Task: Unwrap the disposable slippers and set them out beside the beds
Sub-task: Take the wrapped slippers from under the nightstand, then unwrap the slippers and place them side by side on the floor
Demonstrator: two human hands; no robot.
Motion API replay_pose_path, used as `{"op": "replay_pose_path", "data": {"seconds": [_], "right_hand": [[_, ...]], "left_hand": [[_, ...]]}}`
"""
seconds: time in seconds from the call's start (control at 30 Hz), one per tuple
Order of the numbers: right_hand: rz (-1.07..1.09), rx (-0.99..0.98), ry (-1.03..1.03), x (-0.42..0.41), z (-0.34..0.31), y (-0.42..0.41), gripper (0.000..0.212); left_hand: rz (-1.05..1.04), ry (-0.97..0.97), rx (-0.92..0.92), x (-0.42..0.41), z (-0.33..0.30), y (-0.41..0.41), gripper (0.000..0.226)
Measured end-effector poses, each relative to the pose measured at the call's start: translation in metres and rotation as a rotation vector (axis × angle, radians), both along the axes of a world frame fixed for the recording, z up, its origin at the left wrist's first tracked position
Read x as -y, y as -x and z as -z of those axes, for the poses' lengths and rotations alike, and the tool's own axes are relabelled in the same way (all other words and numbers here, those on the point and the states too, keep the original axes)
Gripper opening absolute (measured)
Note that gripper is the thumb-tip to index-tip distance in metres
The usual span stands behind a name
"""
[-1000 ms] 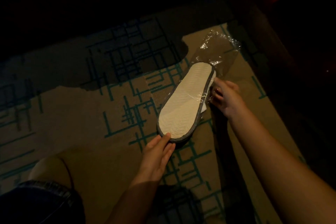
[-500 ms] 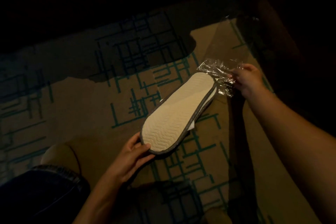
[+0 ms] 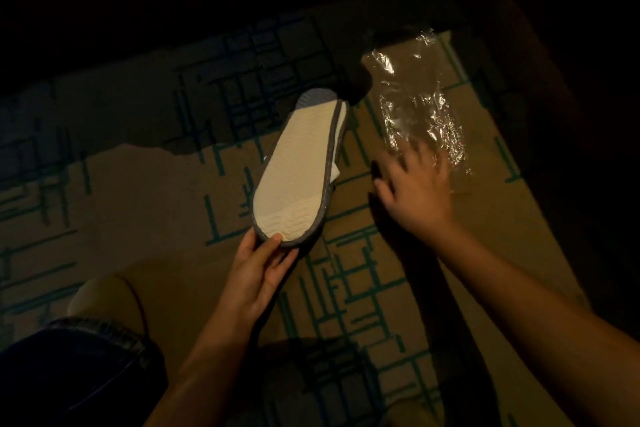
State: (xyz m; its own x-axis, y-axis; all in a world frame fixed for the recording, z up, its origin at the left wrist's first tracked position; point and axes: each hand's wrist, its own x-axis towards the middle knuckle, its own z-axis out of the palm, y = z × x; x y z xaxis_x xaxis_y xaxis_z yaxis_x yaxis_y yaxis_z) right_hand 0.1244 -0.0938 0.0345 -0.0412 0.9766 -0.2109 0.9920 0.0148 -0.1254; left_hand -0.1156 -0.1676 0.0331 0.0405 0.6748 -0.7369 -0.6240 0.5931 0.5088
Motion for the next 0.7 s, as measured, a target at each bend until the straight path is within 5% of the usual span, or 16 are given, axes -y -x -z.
{"op": "replay_pose_path", "data": {"seconds": [0.07, 0.33, 0.4, 0.57, 0.63, 0.7], "right_hand": [[-0.081, 0.075, 0.065, 0.006, 0.011, -0.005, 0.052], [0.382, 0.108, -0.031, -0.015, -0.006, -0.066, 0.040], [0.437, -0.188, -0.012, -0.005, -0.008, -0.050, 0.033], [0.896, -1.307, 0.396, 0.020, -0.021, 0.019, 0.020], [0.986, -1.414, 0.416, 0.025, -0.019, 0.031, 0.021], [0.968, -1.367, 0.370, 0.029, -0.017, 0.037, 0.027]], "left_hand": [[-0.015, -0.006, 0.024, -0.003, -0.003, -0.005, 0.034], [0.093, 0.011, -0.013, -0.004, -0.005, -0.031, 0.031], [0.123, 0.011, -0.011, -0.006, -0.005, -0.042, 0.030], [0.284, 0.061, -0.110, -0.008, -0.004, -0.057, 0.034], [0.374, 0.083, -0.295, -0.008, -0.007, -0.057, 0.036], [0.478, 0.010, -0.775, -0.008, -0.011, -0.055, 0.060]]}}
